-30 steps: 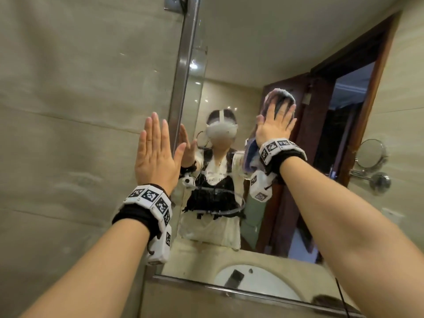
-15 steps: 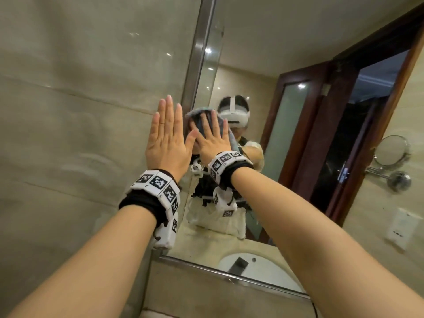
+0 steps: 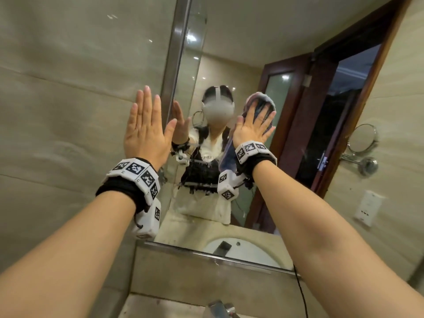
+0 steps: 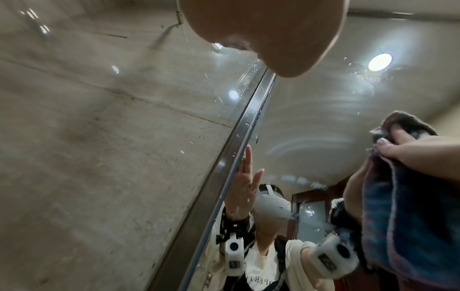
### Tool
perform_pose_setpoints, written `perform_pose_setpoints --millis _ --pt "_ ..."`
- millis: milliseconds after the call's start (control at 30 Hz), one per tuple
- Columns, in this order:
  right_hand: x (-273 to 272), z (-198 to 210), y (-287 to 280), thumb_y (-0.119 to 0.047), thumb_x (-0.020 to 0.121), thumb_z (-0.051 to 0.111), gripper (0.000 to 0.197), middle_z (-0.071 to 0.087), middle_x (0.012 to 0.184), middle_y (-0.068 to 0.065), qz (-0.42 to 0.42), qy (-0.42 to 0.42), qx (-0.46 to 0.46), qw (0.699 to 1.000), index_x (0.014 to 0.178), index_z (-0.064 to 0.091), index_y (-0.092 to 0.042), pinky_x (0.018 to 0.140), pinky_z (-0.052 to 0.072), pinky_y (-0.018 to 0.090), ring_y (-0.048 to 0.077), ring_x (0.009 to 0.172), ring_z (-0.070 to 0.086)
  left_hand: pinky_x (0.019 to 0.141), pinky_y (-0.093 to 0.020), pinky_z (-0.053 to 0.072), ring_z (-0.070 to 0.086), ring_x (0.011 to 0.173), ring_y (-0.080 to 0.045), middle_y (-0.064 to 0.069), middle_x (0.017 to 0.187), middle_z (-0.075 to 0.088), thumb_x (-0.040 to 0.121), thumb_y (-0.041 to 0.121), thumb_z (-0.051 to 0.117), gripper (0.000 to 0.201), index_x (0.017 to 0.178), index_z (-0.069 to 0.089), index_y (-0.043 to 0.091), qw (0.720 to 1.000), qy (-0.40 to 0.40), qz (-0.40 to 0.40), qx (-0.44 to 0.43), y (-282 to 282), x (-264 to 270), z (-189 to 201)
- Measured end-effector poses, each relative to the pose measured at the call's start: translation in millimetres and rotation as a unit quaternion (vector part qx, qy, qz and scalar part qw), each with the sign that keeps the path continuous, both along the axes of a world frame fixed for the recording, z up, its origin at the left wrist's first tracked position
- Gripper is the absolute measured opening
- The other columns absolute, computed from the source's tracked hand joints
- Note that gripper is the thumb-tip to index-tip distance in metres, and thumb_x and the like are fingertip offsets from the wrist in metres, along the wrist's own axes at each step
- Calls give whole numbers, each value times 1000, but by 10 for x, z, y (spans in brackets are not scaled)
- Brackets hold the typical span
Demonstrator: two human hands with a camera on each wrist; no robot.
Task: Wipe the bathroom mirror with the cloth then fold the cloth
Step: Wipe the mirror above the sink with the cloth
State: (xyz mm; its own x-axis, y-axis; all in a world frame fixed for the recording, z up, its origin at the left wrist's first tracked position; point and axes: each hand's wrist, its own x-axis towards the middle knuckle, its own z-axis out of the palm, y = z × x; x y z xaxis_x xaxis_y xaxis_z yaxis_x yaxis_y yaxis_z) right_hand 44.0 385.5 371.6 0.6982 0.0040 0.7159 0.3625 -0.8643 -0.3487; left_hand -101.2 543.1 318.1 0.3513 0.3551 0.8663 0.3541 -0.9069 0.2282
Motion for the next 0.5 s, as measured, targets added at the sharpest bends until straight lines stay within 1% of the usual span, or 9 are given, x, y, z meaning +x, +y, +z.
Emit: perform_pose_setpoints --millis 33,67,133,200,300,367,433,467,500 --pt "-13 -51 -13 -39 100 25 59 -14 159 9 -12 11 23 1000 150 -4 -25 117 -6 51 30 146 -15 114 -27 -14 -11 144 -15 -7 157 -10 95 48 10 66 148 -2 11 1000 3 -11 -2 -3 -14 -18" --pt "-27 -100 -14 -39 100 26 60 -13 159 8 -23 18 44 999 150 -4 -25 117 -4 51 30 146 -14 114 -26 -14 -11 144 -15 -7 158 -10 96 47 11 65 148 -2 11 1000 5 -21 -6 -7 -29 -45" --pt "-40 -182 34 -40 100 28 62 -10 159 9 -39 20 70 997 151 -3 -25 116 -1 53 32 146 -11 110 -21 -21 -10 145 -14 -6 158 -8 96 47 13 65 149 1 11 1000 5 -26 -14 -21 -59 -133" --pt "-65 -246 120 -41 99 30 62 -6 159 12 -52 21 84 995 151 0 -23 116 1 54 35 146 -8 105 -18 -26 -9 145 -14 -7 158 -7 97 46 15 64 149 3 10 1000 12 -20 -16 -28 -89 -234" --pt "-69 -338 264 -41 99 28 61 -4 159 14 -55 16 69 996 151 0 -23 115 0 57 38 145 -6 105 -19 -27 -10 144 -15 -8 157 -9 96 46 13 65 148 1 9 1000 18 -13 -10 -14 -97 -300" --pt "-63 -434 320 -41 100 25 60 -6 159 14 -46 -4 12 999 151 -2 -24 115 -3 58 39 145 -8 105 -19 -26 -11 144 -16 -8 157 -9 96 46 12 65 148 0 9 1000 17 -15 -8 -20 -100 -303" --pt "-79 -538 370 -39 101 24 58 -9 159 13 5 -35 -91 995 150 -3 -25 114 -8 57 38 145 -11 108 -21 -23 -10 145 -17 -9 157 -8 96 46 12 65 148 1 9 1000 19 -14 -2 -13 -99 -315" --pt "-83 -604 408 -39 100 24 58 -11 159 11 46 -48 -159 985 150 -3 -27 112 -12 56 37 145 -14 110 -24 -20 -9 145 -18 -10 157 -8 97 46 14 65 148 1 8 1000 23 -11 2 -8 -97 -325" --pt "-91 -673 455 -38 100 25 58 -13 159 9 86 -59 -234 967 150 -4 -29 110 -16 56 36 144 -17 111 -26 -17 -8 145 -19 -11 157 -7 97 45 16 65 148 2 8 1000 27 -8 5 -1 -97 -331"
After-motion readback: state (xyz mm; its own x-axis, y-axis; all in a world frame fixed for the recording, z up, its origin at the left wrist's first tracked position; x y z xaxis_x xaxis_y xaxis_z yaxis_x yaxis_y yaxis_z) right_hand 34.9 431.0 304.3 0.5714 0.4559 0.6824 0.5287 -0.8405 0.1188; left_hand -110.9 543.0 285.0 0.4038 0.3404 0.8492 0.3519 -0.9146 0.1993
